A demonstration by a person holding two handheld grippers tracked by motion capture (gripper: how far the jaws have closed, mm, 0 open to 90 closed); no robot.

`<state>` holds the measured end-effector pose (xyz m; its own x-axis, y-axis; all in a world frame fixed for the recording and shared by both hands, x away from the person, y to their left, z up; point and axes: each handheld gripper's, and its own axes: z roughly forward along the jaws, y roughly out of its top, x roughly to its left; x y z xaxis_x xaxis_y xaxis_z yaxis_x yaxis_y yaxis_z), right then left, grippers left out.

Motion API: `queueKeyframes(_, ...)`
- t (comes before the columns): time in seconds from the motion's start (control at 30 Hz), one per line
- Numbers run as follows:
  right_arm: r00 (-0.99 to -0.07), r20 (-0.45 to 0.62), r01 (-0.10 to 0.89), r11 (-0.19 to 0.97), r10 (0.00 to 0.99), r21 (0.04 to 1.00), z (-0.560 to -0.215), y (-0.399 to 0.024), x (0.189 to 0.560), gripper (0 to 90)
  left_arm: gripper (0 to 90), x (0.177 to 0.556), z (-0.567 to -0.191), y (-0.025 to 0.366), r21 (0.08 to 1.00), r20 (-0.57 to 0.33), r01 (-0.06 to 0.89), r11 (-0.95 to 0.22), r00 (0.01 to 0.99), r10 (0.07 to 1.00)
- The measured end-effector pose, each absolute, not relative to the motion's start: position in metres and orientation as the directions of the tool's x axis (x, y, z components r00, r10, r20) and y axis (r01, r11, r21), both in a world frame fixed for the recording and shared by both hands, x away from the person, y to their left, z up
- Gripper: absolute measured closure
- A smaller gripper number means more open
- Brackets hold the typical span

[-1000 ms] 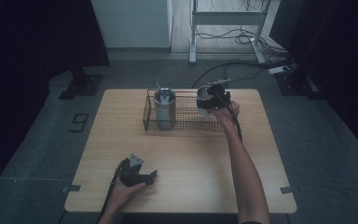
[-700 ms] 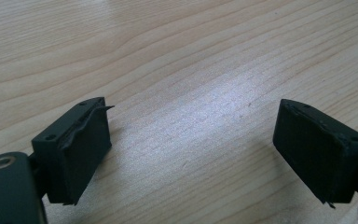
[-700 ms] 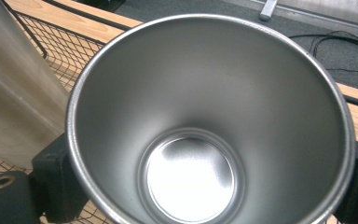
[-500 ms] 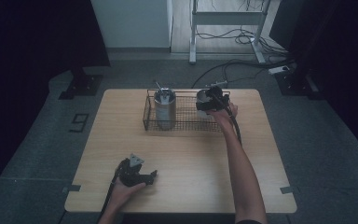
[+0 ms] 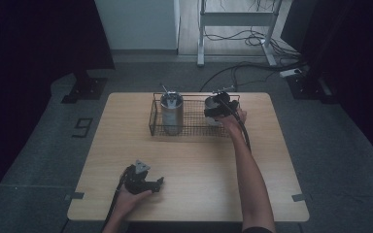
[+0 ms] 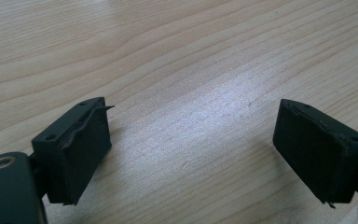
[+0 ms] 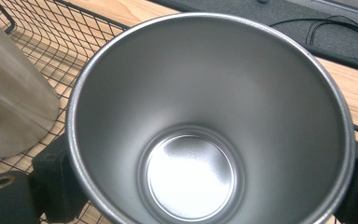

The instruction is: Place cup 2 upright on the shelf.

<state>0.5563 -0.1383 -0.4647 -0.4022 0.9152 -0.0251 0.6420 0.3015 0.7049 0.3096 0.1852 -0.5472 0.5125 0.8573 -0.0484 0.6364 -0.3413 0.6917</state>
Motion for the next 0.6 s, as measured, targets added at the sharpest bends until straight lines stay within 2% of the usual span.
queueKeyframes(0.6,-0.392,-0.003,0.681,0.293,0.920,0.671,-0.481,-0.139,0.564,7.4,11.1,0.309,-0.547,0.185,0.690,-0.046,0.636,-0.344,0.513,0.857)
